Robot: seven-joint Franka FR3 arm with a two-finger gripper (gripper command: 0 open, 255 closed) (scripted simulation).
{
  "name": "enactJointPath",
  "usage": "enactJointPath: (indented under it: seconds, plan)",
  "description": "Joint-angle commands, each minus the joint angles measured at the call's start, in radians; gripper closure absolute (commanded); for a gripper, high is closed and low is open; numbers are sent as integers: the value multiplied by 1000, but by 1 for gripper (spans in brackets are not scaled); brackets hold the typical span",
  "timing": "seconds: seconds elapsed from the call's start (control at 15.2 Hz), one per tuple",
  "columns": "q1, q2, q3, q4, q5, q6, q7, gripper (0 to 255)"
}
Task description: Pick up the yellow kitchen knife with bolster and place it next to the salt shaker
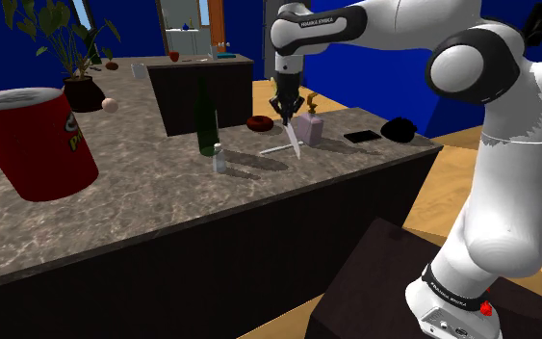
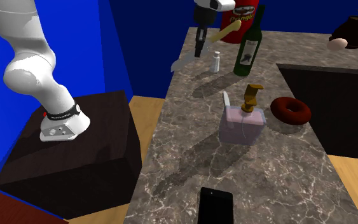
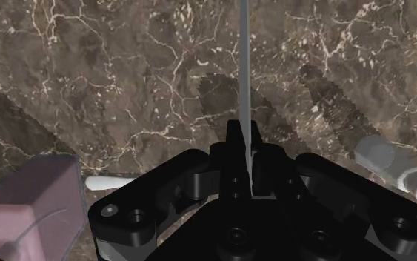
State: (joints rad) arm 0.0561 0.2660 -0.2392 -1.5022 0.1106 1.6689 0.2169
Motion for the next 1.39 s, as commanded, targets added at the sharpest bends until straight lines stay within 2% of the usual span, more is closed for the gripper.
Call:
enactJointPath:
  seconds: [0.0,0.46,0.92,1.32]
  plan:
    - [26,15,16,22,3,-4,44,255]
    - [109,97,68,141,14,-32,184,255]
    - [185,239,111,359,24,-97,316,255]
    - [190,226,111,257,24,-9,309,255]
